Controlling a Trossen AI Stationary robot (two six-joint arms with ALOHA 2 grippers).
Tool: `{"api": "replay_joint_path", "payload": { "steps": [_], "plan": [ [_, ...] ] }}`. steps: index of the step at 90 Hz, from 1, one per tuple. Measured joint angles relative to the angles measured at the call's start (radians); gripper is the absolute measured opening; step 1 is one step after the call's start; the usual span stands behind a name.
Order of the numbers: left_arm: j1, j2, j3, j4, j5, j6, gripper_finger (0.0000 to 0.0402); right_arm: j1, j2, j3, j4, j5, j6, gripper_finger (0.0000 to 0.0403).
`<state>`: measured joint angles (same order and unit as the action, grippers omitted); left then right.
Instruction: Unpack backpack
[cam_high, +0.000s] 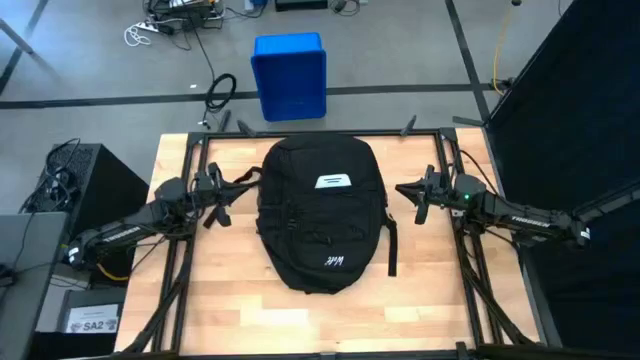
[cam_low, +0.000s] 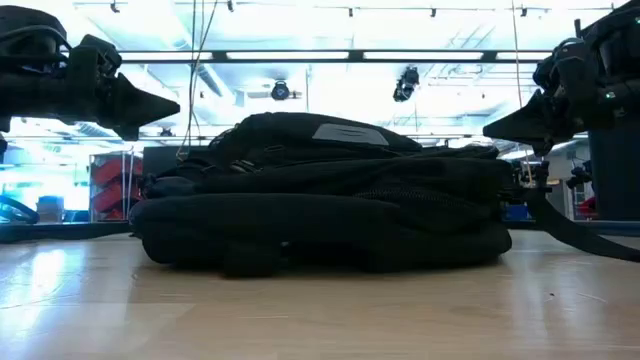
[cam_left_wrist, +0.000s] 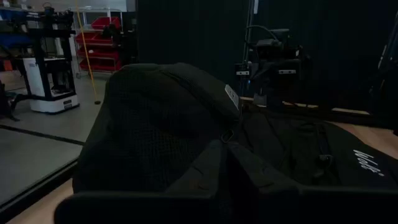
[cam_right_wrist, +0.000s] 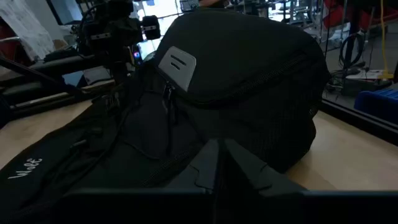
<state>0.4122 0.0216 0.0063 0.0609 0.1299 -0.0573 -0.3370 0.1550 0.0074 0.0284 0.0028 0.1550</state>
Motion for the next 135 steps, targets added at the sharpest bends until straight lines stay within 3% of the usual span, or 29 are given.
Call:
{"api": "replay_joint_path", "payload": {
  "steps": [84, 114, 126, 135],
  "plan": [
    [0.000, 0.000, 0.000, 0.000, 0.000, 0.000, 0.0000, 0.000, 0.000, 0.000, 0.000, 0.000, 0.000, 0.0002],
    [0.000, 0.000, 0.000, 0.000, 0.000, 0.000, 0.0000, 0.000, 0.000, 0.000, 0.009, 0.002, -0.069, 0.0008],
    [0.000, 0.000, 0.000, 0.000, 0.000, 0.000, 0.0000, 0.000, 0.000, 0.000, 0.075, 0.005, -0.076, 0.0008],
    [0.000, 0.000, 0.000, 0.000, 0.000, 0.000, 0.0000, 0.000, 0.000, 0.000, 0.197, 0.006, 0.014, 0.0003]
  ]
}}
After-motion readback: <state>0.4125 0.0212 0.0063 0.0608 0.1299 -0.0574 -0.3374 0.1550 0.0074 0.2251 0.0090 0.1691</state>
